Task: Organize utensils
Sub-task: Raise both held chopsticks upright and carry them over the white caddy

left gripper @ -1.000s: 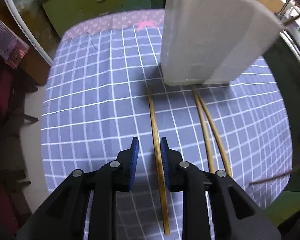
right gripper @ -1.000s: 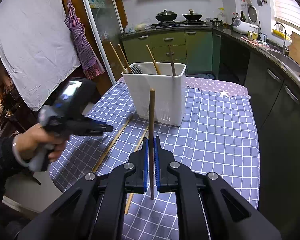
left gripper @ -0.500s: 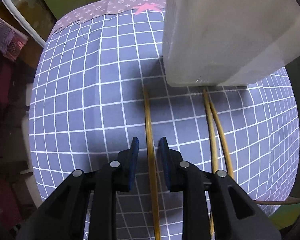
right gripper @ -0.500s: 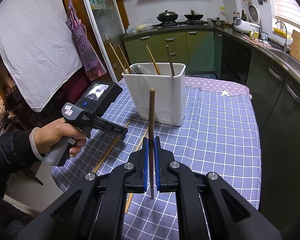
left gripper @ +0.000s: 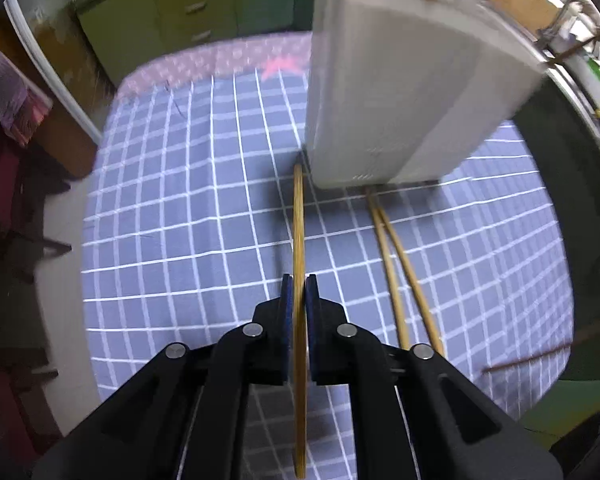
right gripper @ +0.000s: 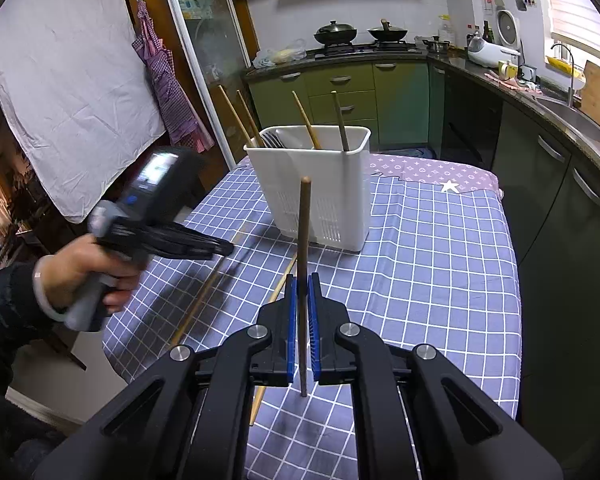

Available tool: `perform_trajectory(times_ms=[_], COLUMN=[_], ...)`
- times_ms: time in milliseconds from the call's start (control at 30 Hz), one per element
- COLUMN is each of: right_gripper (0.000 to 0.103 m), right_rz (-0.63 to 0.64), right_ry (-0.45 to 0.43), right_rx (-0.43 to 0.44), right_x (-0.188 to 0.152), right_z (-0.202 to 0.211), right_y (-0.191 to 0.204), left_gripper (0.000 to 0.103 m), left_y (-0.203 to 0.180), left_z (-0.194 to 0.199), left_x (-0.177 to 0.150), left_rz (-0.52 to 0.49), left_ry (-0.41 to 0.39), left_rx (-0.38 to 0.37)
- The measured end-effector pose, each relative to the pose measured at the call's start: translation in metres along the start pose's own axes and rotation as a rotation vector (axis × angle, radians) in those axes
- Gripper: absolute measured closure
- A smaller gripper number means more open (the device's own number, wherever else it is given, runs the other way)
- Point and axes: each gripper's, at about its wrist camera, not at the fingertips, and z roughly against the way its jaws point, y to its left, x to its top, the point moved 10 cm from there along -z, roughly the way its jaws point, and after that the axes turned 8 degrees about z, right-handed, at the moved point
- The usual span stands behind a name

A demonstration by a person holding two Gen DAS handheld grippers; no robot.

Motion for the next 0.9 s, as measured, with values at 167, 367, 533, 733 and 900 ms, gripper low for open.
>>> perform_trajectory(times_ms=[167,367,533,733,900], right_gripper=[0.097,0.097,0.097,0.096,0.097], right_rz=[-0.003,0.001,0.004,0.011,0.012], right_ry=[-0.002,0.001,-0.001,0.001,0.002], right_rx=[-0.006,-0.016,-0.024,-0.032,-0.034], right_x=[-0.001,-0.002,-0.002,-0.002,-0.002], right_z=[0.001,0.003,0.004,0.006,0.006], right_y=[-0.001,0.000,0.002,0.004,0.005], left_gripper=[0.097,0.097,0.097,0.097,0.097], left_y=[0.003,0.011,0.016,0.015,0.010], left_z=[0.052,0.106,0.132,0.147,0.151], left_x=[-0.012,-0.034,-0.053,-0.065,-0.067], left_rz=[-0.015,-0.049,-0.071,-0.090,-0.107], left_ry=[-0.102,-0.229,-0.284,-0.321,-0.326], left_rx=[-0.056,-0.073,-0.081,-0.079,-0.084])
